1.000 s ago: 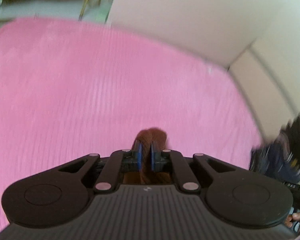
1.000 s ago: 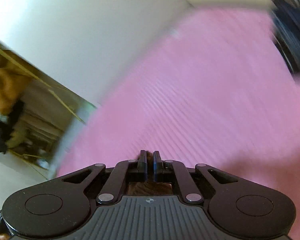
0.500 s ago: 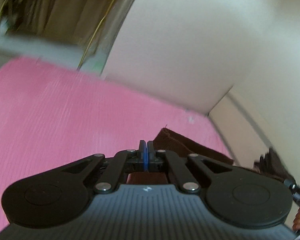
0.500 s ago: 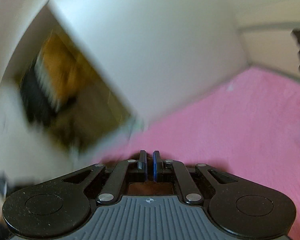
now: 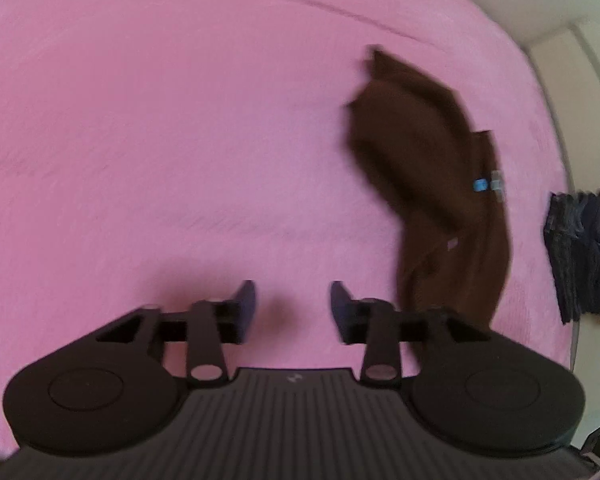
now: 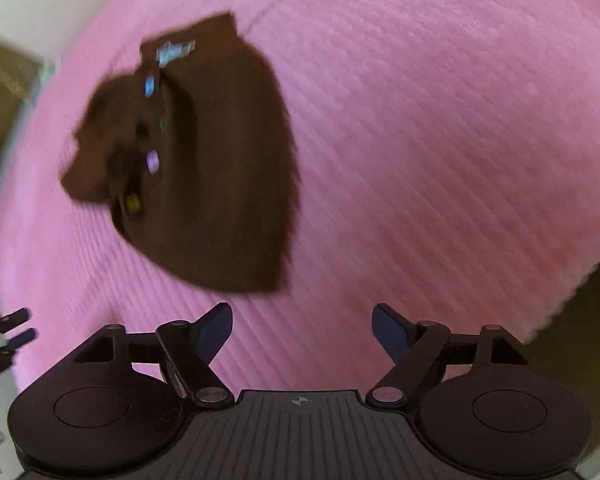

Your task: Fold clothes

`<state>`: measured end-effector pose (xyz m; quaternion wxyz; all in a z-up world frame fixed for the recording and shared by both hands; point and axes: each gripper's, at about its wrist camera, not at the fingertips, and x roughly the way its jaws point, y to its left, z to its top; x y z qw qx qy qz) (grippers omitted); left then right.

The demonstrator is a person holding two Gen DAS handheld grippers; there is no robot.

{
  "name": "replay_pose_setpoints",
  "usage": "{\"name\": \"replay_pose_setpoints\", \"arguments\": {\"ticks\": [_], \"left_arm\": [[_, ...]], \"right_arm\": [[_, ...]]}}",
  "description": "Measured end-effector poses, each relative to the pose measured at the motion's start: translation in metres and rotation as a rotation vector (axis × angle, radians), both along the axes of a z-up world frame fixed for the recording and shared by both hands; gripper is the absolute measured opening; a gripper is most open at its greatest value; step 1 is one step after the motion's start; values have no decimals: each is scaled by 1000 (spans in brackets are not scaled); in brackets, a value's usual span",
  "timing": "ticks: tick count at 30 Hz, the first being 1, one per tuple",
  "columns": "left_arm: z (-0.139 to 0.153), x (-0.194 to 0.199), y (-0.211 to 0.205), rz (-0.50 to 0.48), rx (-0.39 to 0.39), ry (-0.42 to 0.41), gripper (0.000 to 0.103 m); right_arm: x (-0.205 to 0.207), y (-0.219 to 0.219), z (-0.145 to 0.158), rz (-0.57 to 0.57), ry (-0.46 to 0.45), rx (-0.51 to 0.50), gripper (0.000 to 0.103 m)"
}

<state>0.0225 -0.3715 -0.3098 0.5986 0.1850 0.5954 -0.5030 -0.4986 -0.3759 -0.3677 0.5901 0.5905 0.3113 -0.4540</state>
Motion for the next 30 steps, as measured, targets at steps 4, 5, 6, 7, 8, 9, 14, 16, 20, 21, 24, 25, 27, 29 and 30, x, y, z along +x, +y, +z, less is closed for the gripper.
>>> {"name": "replay_pose_setpoints", "arguments": {"ticks": [4, 5, 6, 7, 8, 9, 14, 16, 20, 21, 24, 25, 27, 29, 30], "left_arm": [[2, -33, -81, -119, -73, 17, 58], [-2, -43, -94, -125, -75, 26, 59], [-10, -51, -107, -120, -68, 48, 59], [-19, -58, -121, -114, -60, 73, 59], [-30, -62, -133, -102, -45, 92, 59], [-37, -64, -140, -86, -29, 97, 59], [-73, -67, -171, 2, 40, 74, 61], [-86, -67, -170, 22, 80, 80, 61], [-108, -59, -159, 80, 89, 151, 17], [-110, -55, -154, 94, 71, 187, 10], [-92, -38, -138, 72, 13, 203, 8], [-82, -31, -132, 55, -6, 203, 7], [-54, -6, -126, 53, -56, 211, 7], [-21, 25, -126, 84, -123, 219, 6], [-6, 36, -129, 96, -151, 229, 6]], "right_arm": [[-18, -18, -20, -199, -88, 28, 80], [-19, -23, -22, -236, -105, 29, 80], [-20, -25, -25, -271, -119, 27, 80], [-21, -24, -29, -300, -128, 23, 80], [-21, -22, -31, -321, -136, 19, 80], [-21, -19, -32, -341, -146, 16, 80], [-18, -10, -49, -438, -182, 19, 80], [-12, -11, -57, -466, -197, 19, 80], [8, -17, -70, -437, -165, 48, 20], [11, -18, -71, -433, -164, 57, 9], [11, -23, -57, -433, -187, 40, 6], [9, -29, -45, -428, -207, 19, 6], [4, -50, -16, -428, -265, -22, 6], [3, -87, 23, -403, -321, -115, 6], [7, -110, 47, -383, -344, -172, 6]]}}
